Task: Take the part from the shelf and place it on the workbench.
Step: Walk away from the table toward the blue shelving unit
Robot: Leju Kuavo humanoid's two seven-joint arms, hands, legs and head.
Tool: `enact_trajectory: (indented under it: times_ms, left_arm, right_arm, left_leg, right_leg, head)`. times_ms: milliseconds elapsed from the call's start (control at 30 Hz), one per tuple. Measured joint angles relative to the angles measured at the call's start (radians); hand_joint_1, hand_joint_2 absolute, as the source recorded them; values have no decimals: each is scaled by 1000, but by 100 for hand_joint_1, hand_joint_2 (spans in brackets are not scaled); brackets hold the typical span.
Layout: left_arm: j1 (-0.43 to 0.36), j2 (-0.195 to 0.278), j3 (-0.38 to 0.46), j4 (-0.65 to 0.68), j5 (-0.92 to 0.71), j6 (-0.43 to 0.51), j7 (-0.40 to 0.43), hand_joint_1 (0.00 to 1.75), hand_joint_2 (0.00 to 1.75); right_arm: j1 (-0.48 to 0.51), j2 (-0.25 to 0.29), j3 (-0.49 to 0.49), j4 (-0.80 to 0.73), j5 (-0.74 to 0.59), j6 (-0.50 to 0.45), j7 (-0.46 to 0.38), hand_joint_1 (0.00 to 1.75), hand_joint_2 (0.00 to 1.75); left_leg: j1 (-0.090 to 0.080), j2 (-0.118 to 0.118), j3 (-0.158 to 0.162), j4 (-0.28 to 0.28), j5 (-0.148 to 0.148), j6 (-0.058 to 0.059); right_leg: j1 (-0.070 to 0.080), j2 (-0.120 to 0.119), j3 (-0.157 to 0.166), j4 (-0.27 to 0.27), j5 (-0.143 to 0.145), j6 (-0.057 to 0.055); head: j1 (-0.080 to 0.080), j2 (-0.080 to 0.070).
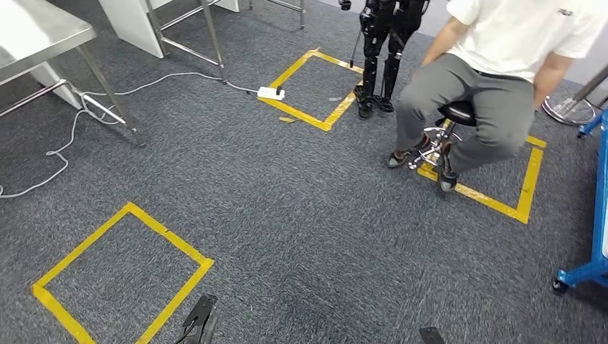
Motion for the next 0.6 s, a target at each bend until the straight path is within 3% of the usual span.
enact_trajectory:
  times_ms: [67, 133, 167, 233, 267, 300, 333, 367, 433, 500, 533, 600]
  left_arm:
    - [-2, 0, -8, 0, -9, -4, 6, 0, 0]
    - [-5, 0, -15, 0, -14, -6, 9, 0, 0]
    - [-5, 0, -17, 0, -16, -6, 10, 0, 0]
    - [-3, 2, -19, 1, -20, -6, 11, 0, 0]
    - [-1, 2, -20, 2, -21, -6, 13, 0, 0]
    - [1, 3, -21, 3, -22, -5, 14, 0, 0]
    - [2, 4, -21, 4, -23, -4, 15, 0, 0]
    - [2, 4, -22, 4, -23, -3, 16, 0, 0]
    - [2, 4, -23, 5, -24, 0, 16, 0, 0]
    - [2, 5, -23, 6, -24, 3, 17, 0, 0]
    - [2, 6, -23, 6, -25, 3, 18, 0, 0]
    - [1, 5, -23, 6, -25, 4, 19, 0, 0]
  right_arm:
    - [3, -1, -8, 0, -6, 7, 0, 0, 0]
    - [7, -2, -15, 0, -9, 11, 0, 0, 0]
    - [6, -2, -17, 0, -9, 12, 0, 0, 0]
    - [5, -2, -20, 0, -8, 12, 0, 0, 0]
    - [6, -2, -22, 0, -8, 12, 0, 0, 0]
    - [7, -3, -24, 0, -8, 12, 0, 0, 0]
    - [9, -3, -25, 0, -8, 12, 0, 0, 0]
    - [10, -3, -27, 0, -6, 12, 0, 0, 0]
    - [10, -1, -28, 0, -4, 12, 0, 0, 0]
    - [8, 1, -29, 0, -1, 12, -1, 0, 0]
    - [8, 2, -29, 0, 0, 12, -1, 0, 0]
    - [11, 1, -29, 0, 1, 11, -1, 0, 0]
  left_leg:
    - [0, 14, 3, 0, -2, -10]
    - [6, -12, -5, 21, -23, -21]
    - [9, -38, -20, 59, -50, -25]
    - [13, -87, -76, 187, -123, -27]
    - [13, -96, -106, 251, -148, -27]
    - [13, -99, -124, 288, -156, -27]
    - [13, -101, -125, 288, -142, -26]
    - [14, -105, -107, 249, -111, -23]
    - [17, -152, -43, 115, -41, -16]
    - [19, -196, -7, 32, -15, -10]
    - [16, -200, -6, 24, -17, -7]
    - [12, -173, -5, 13, -8, 2]
  right_leg:
    - [4, 18, -6, 1, 5, -16]
    - [-6, 39, -7, -2, 10, -33]
    - [-11, 49, -6, -4, 13, -42]
    - [-10, 70, -9, -4, 17, -56]
    - [-7, 83, -10, -4, 18, -59]
    - [-5, 97, -11, -4, 19, -60]
    - [-4, 111, -11, -3, 20, -61]
    - [-3, 125, -11, -2, 21, -61]
    - [-1, 153, -13, 4, 21, -58]
    - [1, 176, -23, 10, 25, -49]
    - [0, 188, -30, 10, 29, -41]
    - [-3, 200, -43, 7, 37, -26]
  head:
    - [-2, 0]
    - [-7, 0]
    - [-9, 0]
    - [-13, 0]
    - [-13, 0]
    - [-13, 0]
    - [-13, 0]
    - [-13, 0]
    - [-13, 0]
    - [-12, 0]
    - [-13, 0]
    - [-13, 0]
